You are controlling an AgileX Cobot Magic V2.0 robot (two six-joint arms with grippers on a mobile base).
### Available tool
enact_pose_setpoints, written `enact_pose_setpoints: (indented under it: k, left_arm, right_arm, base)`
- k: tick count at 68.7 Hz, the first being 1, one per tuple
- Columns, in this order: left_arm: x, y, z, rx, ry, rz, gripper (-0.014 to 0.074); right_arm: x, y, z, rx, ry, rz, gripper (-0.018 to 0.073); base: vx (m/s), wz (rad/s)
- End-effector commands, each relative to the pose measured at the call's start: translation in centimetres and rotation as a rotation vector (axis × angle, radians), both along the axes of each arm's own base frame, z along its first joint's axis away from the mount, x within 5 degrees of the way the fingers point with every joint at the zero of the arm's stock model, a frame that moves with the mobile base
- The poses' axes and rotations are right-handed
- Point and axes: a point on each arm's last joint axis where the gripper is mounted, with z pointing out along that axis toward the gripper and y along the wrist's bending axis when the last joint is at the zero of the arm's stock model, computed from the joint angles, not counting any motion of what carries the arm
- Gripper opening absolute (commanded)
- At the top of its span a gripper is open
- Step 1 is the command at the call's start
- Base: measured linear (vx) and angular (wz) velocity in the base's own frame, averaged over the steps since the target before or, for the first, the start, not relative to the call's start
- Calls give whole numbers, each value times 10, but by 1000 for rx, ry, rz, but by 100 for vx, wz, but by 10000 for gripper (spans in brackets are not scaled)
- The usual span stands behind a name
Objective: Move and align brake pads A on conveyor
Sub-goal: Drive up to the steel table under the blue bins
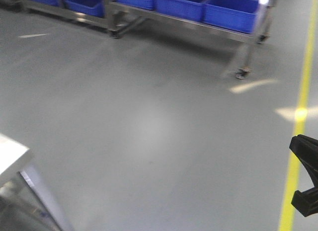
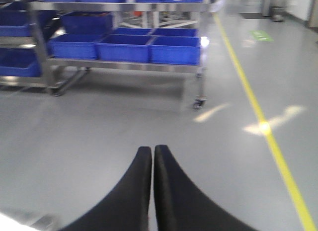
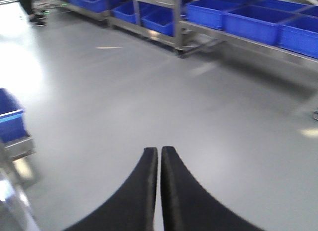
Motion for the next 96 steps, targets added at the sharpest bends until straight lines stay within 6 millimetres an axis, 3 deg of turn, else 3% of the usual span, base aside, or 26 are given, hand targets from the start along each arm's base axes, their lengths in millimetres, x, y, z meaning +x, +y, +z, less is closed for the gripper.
enact_pose_setpoints:
  k: [1, 96]
  left_arm:
    - [2, 0, 14, -33, -79, 3, -6]
    - [2, 0, 14, -33, -79, 3, -6]
  right_arm:
    - [3, -1, 16, 20, -95, -19, -8]
    - [3, -1, 16, 20, -95, -19, -8]
  base:
    - [6, 82]
    - [13, 75]
